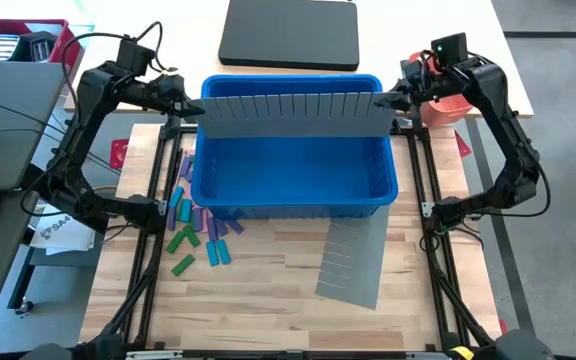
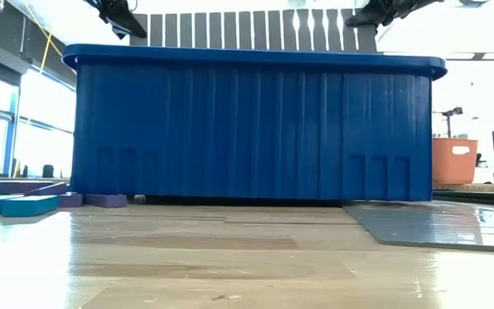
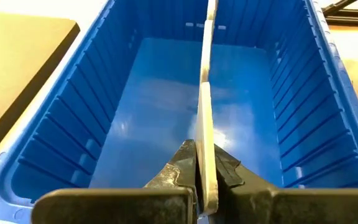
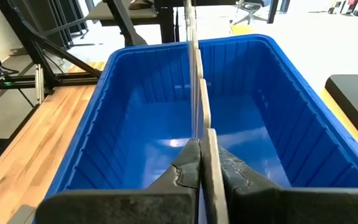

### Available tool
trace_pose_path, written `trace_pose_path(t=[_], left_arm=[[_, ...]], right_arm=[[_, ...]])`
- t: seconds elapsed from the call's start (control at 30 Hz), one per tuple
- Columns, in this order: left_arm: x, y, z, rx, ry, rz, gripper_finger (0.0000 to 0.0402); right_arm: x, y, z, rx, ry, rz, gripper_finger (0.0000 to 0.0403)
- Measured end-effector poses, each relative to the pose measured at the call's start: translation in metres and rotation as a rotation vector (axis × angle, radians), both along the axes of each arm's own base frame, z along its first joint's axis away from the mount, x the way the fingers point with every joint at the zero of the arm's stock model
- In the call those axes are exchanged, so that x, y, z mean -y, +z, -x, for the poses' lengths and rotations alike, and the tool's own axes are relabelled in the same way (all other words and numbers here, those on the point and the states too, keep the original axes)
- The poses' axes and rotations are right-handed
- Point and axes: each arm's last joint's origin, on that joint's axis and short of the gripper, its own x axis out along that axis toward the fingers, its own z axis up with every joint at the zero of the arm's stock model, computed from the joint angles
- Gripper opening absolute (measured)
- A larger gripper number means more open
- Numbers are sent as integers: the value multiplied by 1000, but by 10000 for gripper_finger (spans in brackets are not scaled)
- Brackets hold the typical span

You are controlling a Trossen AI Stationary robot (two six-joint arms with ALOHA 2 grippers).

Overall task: Sort blocks
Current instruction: Insert the bin divider into the blue bin

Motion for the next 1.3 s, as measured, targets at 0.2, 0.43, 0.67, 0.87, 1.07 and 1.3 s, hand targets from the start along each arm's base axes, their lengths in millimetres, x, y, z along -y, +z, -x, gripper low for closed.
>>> trace_pose_path(t=[0.2,0.43,0.67,0.87,1.07,1.3], left_arm=[[-3,0,4,-4,9,-24,0],[-6,-3,0,23,-15,-10,0],[-13,-7,-4,29,-27,-6,0],[-14,-8,-3,0,0,-15,0],[-11,-9,-1,-11,3,16,0],[-1,-3,3,-9,8,-10,0]], right_arm=[[-3,0,-5,-1,21,1,3],[-3,-1,-6,-27,4,8,3],[0,-2,-2,-48,-33,24,3],[0,-1,-2,-43,-31,16,3],[0,-1,-2,-38,-26,15,3],[0,-1,-2,-37,-25,16,3]])
